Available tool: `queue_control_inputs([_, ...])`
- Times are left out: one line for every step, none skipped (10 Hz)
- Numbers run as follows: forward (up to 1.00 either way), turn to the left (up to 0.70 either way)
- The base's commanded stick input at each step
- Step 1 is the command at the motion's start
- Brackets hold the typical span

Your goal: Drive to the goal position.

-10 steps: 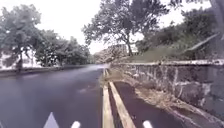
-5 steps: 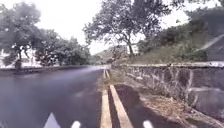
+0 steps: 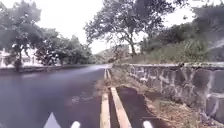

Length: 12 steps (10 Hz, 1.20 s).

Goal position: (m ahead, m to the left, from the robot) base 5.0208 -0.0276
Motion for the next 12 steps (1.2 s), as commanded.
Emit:
queue_control_inputs([0.66,0.33])
queue_control_inputs([0.66,0.33])
queue_control_inputs([0.66,0.33])
queue_control_inputs([0.66,0.33])
queue_control_inputs([0.66,0.33])
queue_control_inputs([0.66,0.33])
queue_control_inputs([0.66,0.33])
queue_control_inputs([0.59,0.59])
queue_control_inputs([0.58,0.58])
queue_control_inputs([0.6,0.0])
queue_control_inputs([0.61,0.0])
queue_control_inputs([0.62,0.0])
